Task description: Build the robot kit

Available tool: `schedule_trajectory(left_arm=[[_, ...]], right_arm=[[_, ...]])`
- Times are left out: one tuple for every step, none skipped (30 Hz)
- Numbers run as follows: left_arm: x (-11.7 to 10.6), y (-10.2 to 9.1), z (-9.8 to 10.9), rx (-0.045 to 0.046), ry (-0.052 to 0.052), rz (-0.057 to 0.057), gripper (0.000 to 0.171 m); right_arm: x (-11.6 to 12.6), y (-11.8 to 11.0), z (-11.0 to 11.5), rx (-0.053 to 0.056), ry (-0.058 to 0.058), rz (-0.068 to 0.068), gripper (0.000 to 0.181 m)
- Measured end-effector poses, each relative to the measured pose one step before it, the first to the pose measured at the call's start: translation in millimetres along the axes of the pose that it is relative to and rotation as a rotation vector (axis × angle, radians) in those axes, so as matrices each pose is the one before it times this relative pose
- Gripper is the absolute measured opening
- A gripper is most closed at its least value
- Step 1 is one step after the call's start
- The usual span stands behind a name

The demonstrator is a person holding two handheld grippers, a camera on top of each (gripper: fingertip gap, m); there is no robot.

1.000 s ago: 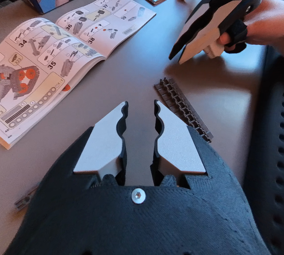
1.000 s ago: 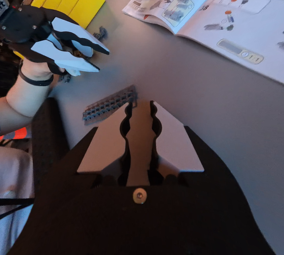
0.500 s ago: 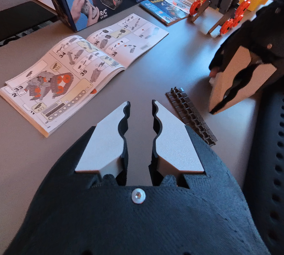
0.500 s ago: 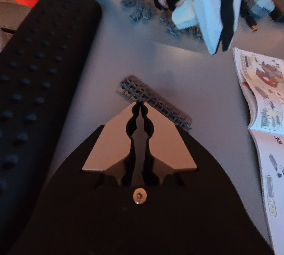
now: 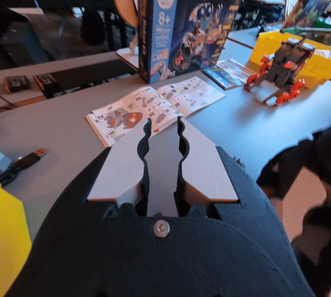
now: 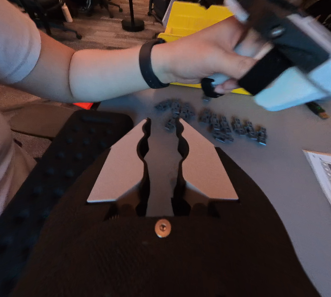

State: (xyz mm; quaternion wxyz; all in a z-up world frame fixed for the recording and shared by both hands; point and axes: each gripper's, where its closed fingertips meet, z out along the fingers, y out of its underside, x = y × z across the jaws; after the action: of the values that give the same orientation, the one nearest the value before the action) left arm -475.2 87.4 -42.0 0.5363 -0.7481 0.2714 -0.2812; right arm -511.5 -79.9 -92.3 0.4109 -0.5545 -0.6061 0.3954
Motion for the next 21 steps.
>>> schedule_trajectory(left_arm=[[-2.82, -4.66, -3.16, 0.02806, -0.0118, -0.0097, 0.027], [-1.22, -3.29, -2.02, 0.01999, -0.0008, -0.0137, 0.027], [-0.25, -1.79, -1.09, 0.01166, 0.0066, -0.017, 0.026], [0.2, -0.57, -0.49, 0.00493, 0.0112, -0.0172, 0.026], [-0.25, 0.02, -0.03, 0.00126, 0.0097, -0.0165, 0.026], [-0.95, 0.23, -0.09, 0.00106, 0.0055, -0.0146, 0.026], [-1.2, 0.15, -0.11, 0.00178, 0.0031, -0.0129, 0.026], [-1.36, 0.05, -0.2, 0.00181, 0.0025, -0.0105, 0.026], [-1.18, -0.15, -0.32, 0.00172, 0.0017, -0.0088, 0.026], [-1.16, -0.35, -0.39, 0.00279, 0.0013, -0.0076, 0.026], [-0.81, -0.6, -0.46, 0.00405, 0.0012, -0.0061, 0.026], [-0.38, -0.9, -0.65, 0.00419, 0.0025, -0.0043, 0.025], [0.34, -0.82, -0.69, 0.00275, 0.0052, -0.0035, 0.025], [0.39, -0.65, -0.58, 0.00135, 0.0049, -0.0037, 0.025], [0.66, -0.61, -0.48, 0.00229, 0.0052, -0.0035, 0.025], [0.67, -0.17, -0.23, 0.00105, 0.0048, -0.0037, 0.025], [-0.06, 0.27, 0.09, -0.00093, 0.0008, -0.0046, 0.025], [-0.79, 0.89, 0.4, -0.0026, -0.0033, -0.0056, 0.025], [-1.05, 1.54, 0.94, -0.00342, -0.0033, -0.006, 0.026], [0.08, 2.13, 1.67, -0.0053, 0.0055, -0.0059, 0.027], [1.46, 3.29, 2.33, -0.01394, 0.0145, -0.0074, 0.027]], right_arm=[[-3.59, 6.22, 11.21, -0.0476, 0.0125, -0.04, 0.027], [-1.8, 8.15, 10.65, -0.0614, 0.0255, -0.0638, 0.027], [-2.7, 6.95, 9.37, -0.0559, 0.0185, -0.0717, 0.027], [-0.36, 5.55, 7.36, -0.0495, 0.0298, -0.0685, 0.027], [0.25, 4.37, 5.84, -0.0402, 0.0297, -0.069, 0.026], [-0.03, 2.72, 4.12, -0.027, 0.0245, -0.0639, 0.026], [-0.49, 2.25, 2.76, -0.0244, 0.0181, -0.0662, 0.025], [1.18, 3.11, 2.13, -0.028, 0.0294, -0.0669, 0.024], [1.3, 3.17, 2.08, -0.0268, 0.0271, -0.0557, 0.024], [-1.25, 1.41, 1.41, -0.0181, 0.0096, -0.0459, 0.02], [-0.64, -1.28, 0.7, -0.0006, 0.0123, -0.0435, 0.018], [0.99, -0.34, 1.09, -0.01, 0.0206, -0.039, 0.018], [0.05, -0.85, 1.2, -0.0085, 0.011, -0.0345, 0.017], [-0.41, -0.87, 1.45, -0.0058, 0.0053, -0.0312, 0.015], [-0.14, -1.04, 1.81, -0.0014, 0.0056, -0.023, 0.013], [-0.69, -1.23, 1.71, 0.0025, -0.0015, -0.0165, 0.01], [-1.04, -1.07, 1.73, 0.004, -0.0056, -0.0137, 0.007], [0.42, -0.29, 1.64, 0.0021, 0.0027, -0.008, 0.006], [-0.26, 0.4, 0.8, 0.0006, -0.0027, -0.0018, 0.004], [-0.07, 1.2, -0.63, -0.0002, -0.0033, 0.0076, 0.003], [2.36, 2.57, -2.88, -0.0045, 0.0064, 0.0157, 0.002]])
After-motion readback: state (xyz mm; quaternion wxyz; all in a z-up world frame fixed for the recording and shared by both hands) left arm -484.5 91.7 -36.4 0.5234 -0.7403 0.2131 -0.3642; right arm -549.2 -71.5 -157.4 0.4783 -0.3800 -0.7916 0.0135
